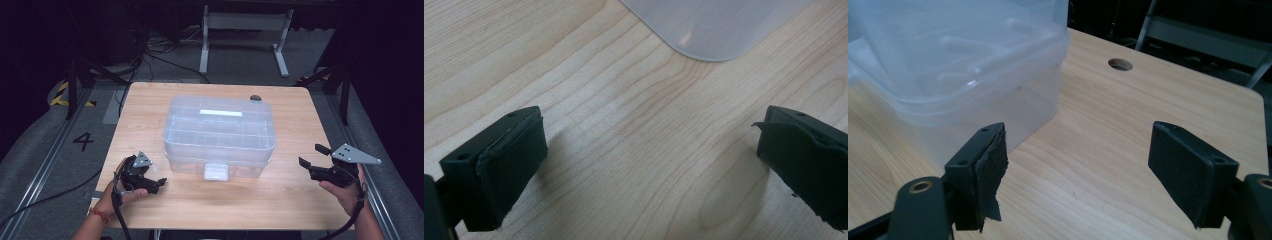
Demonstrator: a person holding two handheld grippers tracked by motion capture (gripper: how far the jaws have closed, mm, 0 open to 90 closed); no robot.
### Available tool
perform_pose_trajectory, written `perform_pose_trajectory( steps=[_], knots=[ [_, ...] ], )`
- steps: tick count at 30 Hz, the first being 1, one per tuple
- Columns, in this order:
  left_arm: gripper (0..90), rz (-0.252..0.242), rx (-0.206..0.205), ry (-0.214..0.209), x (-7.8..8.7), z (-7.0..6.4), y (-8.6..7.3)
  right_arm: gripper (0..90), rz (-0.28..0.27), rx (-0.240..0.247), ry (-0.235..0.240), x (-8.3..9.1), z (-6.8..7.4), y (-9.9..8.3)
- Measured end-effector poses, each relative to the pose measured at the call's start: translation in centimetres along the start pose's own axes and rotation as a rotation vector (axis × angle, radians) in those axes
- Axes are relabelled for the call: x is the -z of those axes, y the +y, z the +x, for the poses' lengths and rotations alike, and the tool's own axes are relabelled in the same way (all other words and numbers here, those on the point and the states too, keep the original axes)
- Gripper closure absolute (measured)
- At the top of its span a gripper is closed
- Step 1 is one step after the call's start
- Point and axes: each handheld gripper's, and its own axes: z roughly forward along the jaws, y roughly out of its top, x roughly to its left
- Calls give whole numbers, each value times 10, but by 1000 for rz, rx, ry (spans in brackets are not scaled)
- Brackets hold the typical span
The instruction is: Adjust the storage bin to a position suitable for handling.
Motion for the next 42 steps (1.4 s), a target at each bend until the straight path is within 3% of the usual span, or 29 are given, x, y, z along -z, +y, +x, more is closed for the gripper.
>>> perform_pose_trajectory(
  steps=[12, 23, 33, 42],
  knots=[
    [5, 1, 1, 1, 0, 0, 0, 248, -20, 53, 19, -4, 7, 32],
    [4, 0, 2, 1, 0, 0, 0, 257, -54, 105, 77, -19, 19, 73],
    [4, 1, 0, -1, 0, 0, 0, 258, -33, 168, 135, -47, 41, 103],
    [4, 0, 1, 1, 0, 0, 0, 265, -13, 203, 150, -69, 52, 120]
  ],
)
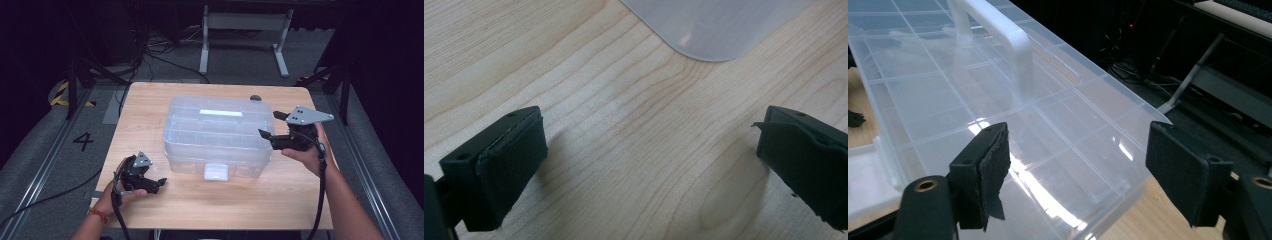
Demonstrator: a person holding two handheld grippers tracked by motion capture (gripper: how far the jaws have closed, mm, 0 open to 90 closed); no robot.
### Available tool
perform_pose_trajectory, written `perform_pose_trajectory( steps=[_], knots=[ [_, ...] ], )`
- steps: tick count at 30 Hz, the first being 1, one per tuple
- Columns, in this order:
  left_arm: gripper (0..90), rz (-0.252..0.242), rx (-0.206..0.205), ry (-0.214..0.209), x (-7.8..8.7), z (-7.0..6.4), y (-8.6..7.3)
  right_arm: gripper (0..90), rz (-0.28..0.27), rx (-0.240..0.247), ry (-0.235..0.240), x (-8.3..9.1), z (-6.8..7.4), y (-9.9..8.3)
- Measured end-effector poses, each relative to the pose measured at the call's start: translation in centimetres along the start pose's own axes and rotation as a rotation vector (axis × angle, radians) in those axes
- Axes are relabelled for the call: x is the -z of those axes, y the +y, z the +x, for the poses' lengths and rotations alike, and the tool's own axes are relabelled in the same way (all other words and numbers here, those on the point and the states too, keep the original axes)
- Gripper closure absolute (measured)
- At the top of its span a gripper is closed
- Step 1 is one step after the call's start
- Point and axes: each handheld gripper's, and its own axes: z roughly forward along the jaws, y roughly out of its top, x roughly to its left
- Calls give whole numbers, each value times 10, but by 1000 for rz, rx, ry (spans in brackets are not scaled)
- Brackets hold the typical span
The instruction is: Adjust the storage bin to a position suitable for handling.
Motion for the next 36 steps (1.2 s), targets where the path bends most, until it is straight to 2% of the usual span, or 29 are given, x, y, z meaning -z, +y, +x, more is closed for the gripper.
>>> perform_pose_trajectory(
  steps=[13, 23, 28, 30, 36],
  knots=[
    [4, 0, 0, 0, 0, 0, 0, 310, 38, 26, 36, -33, 5, 17],
    [5, 0, 0, 0, 0, 0, 0, 335, 55, 54, 39, -50, 9, 28],
    [4, 0, -1, -2, 0, 0, 0, 387, 66, 68, 46, -58, 11, 33],
    [5, 0, -1, -2, 0, 0, 0, 410, 78, 89, 45, -60, 12, 35],
    [4, 0, 0, 0, 0, 0, 0, 453, 91, 111, 57, -62, 12, 39]
  ],
)
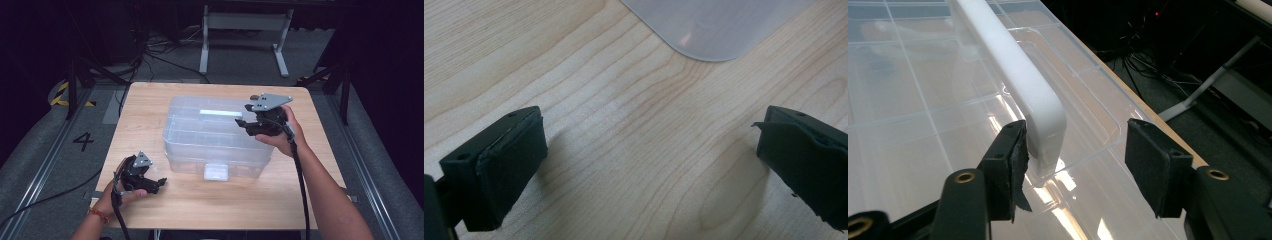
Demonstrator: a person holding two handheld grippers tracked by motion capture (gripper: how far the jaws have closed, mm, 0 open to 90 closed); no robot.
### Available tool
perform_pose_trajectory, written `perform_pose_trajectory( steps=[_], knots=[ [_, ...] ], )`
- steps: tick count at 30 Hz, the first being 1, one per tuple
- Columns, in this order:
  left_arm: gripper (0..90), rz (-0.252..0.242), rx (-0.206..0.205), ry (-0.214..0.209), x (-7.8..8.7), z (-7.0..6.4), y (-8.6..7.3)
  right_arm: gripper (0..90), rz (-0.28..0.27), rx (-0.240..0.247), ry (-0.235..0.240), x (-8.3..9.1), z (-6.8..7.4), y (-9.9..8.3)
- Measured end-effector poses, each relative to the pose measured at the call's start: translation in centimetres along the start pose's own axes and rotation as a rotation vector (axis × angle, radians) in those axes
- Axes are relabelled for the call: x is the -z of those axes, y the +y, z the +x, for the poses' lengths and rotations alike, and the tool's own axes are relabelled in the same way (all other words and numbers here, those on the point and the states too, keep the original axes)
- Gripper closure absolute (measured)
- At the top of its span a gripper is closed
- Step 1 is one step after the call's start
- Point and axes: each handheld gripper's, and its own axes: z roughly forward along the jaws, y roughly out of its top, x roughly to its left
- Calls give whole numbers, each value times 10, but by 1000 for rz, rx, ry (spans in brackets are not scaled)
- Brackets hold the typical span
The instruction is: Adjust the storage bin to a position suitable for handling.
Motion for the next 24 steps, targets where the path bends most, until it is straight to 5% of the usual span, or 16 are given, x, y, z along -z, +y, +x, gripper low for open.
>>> perform_pose_trajectory(
  steps=[13, 20, 22, 24],
  knots=[
    [5, 0, 0, -1, 0, 0, 0, 667, 22, 38, 58, -8, 10, 14],
    [13, 2, -9, 0, 1, 0, 0, 726, 23, 46, 52, -7, 9, 14],
    [41, -4, -19, 8, 2, -1, 1, 731, 29, 62, 45, -7, 10, 14],
    [189, -14, -13, 30, 6, -2, 5, 734, 38, 77, 45, -7, 9, 15]
  ],
)
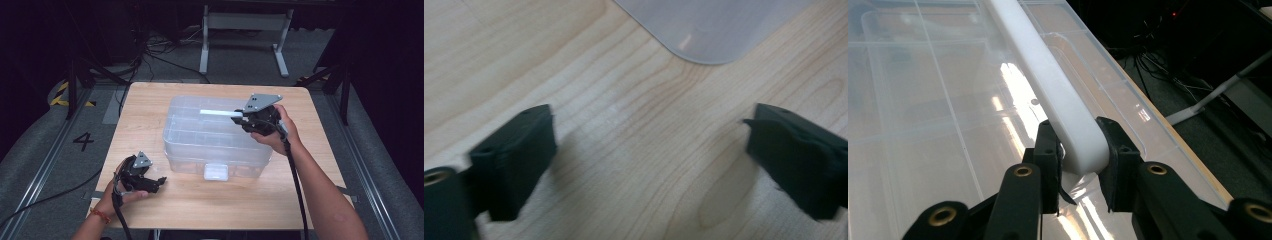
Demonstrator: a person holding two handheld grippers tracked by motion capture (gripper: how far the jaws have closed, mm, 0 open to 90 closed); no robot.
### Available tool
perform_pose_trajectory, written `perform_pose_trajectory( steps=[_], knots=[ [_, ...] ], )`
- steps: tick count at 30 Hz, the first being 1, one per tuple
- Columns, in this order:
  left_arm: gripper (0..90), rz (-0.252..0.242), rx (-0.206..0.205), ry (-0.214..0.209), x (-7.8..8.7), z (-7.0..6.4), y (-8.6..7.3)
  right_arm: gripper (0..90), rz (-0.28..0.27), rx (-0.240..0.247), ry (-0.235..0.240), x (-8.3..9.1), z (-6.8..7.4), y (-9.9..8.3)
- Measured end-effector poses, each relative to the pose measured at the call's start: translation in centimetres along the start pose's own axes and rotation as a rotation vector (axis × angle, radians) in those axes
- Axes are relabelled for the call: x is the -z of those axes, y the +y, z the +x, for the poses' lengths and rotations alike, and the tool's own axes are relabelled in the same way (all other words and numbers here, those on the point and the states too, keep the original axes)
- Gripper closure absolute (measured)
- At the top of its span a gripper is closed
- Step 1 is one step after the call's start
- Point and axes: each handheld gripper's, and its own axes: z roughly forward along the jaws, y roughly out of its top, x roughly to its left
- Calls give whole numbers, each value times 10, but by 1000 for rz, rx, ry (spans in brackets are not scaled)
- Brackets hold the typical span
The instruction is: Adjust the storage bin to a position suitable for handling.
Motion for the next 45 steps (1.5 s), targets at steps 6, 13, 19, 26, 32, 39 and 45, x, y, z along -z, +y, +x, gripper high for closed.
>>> perform_pose_trajectory(
  steps=[6, 13, 19, 26, 32, 39, 45],
  knots=[
    [218, -107, -48, -7, 15, -8, 13, 737, 3, 15, -10, 1, 1, 0],
    [244, -176, -81, 12, 31, -13, 21, 737, 1, 16, -9, 1, 0, 0],
    [250, -217, -94, 14, 45, -17, 31, 735, -4, 5, -5, 1, -2, 1],
    [268, -213, -140, 17, 52, -27, 41, 731, -3, -13, -6, 1, -6, 5],
    [319, -203, -152, 0, 54, -32, 49, 730, -2, -23, -7, 1, -8, 6],
    [376, -188, -164, -29, 48, -36, 56, 726, 0, -35, -11, 1, -11, 9],
    [379, -204, -152, -45, 50, -36, 58, 723, 7, -35, -13, 1, -13, 11]
  ],
)
